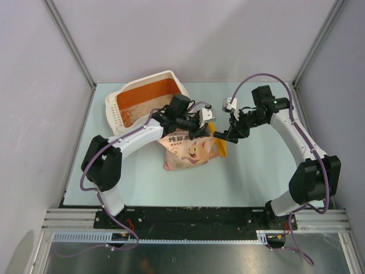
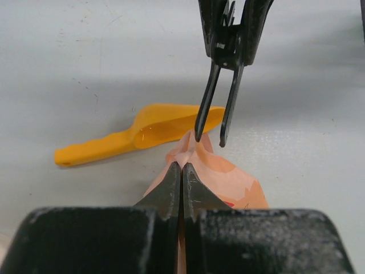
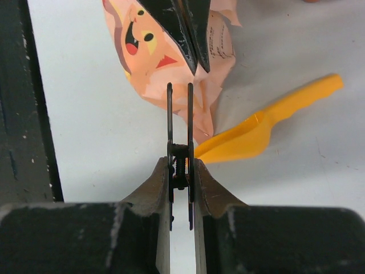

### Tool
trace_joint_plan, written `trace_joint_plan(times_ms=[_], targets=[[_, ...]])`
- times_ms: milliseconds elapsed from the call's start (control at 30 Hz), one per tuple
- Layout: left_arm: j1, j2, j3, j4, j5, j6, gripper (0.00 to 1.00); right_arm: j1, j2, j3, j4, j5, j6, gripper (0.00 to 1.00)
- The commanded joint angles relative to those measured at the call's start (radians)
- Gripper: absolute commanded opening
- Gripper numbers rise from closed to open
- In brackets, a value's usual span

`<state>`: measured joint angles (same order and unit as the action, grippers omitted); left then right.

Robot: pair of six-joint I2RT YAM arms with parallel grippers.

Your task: Fill the litter box with clean litter

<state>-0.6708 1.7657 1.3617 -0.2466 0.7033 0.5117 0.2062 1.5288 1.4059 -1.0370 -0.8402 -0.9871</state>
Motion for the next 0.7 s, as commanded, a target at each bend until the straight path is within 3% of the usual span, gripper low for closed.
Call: trace_joint_plan(times_ms=[0,667], targets=[[0.008,-0.006,0.037,0.010,0.030,-0.064,0.00,0.010,-0.002,0.005,0.031,0.065,-0.038,0.00],[0.011,0.009,0.056,0.012,0.047,-0.091,0.00,0.053,0.028,0.005,0.078,0.084,-0.007,0.00]])
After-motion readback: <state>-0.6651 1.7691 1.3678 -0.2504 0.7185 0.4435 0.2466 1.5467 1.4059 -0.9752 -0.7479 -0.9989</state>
